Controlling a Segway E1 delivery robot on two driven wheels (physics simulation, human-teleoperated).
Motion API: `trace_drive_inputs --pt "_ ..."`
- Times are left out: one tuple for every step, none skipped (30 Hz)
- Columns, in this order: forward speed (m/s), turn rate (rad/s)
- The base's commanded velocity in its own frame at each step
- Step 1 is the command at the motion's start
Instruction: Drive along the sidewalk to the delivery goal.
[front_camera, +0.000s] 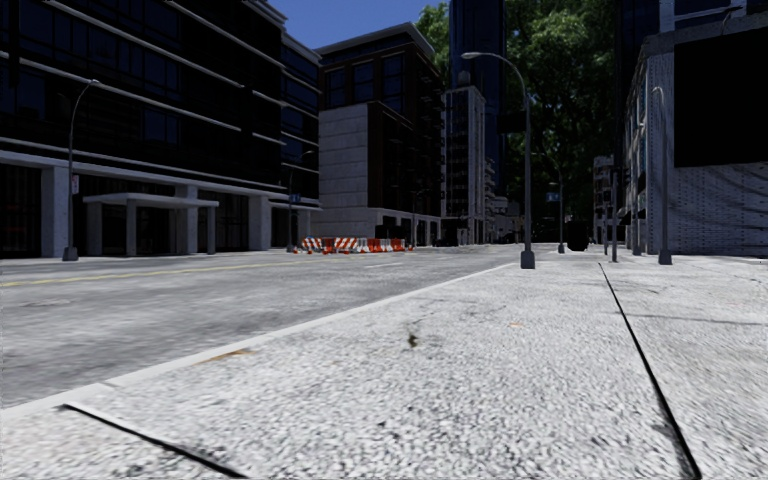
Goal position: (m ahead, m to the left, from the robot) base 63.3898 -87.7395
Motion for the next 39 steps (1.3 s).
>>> trace_drive_inputs --pt "1.92 -0.5" --pt "1.92 -0.5" --pt "1.92 -0.5" --pt "1.92 -0.5" --pt "1.92 -0.5" --pt "1.92 -0.5" --pt "1.92 -0.5" --pt "1.92 -0.5" --pt "1.92 -0.5" --pt "1.92 -0.5" --pt "1.92 -0.5" --pt "1.92 -0.5" --pt "1.92 -0.5" --pt "1.92 -0.5" --pt "1.92 -0.5" --pt "1.92 -0.5" --pt "1.92 -0.5" --pt "1.92 -0.5" --pt "1.92 -0.5" --pt "2.0 -0.5" --pt "2.0 -0.5" --pt "2.0 -0.5" --pt "2.0 -0.5" --pt "2.0 -0.5" --pt "2.0 -0.5" --pt "2.0 -0.5" --pt "2.0 -0.5" --pt "2.0 -0.5" --pt "2.0 -0.5" --pt "2.0 -0.5" --pt "2.0 -0.5" --pt "2.0 -0.5" --pt "2.0 -0.5" --pt "2.0 -0.5" --pt "2.0 -0.5" --pt "2.0 -0.5" --pt "2.0 -0.5" --pt "2.0 -0.5" --pt "2.0 -0.5"
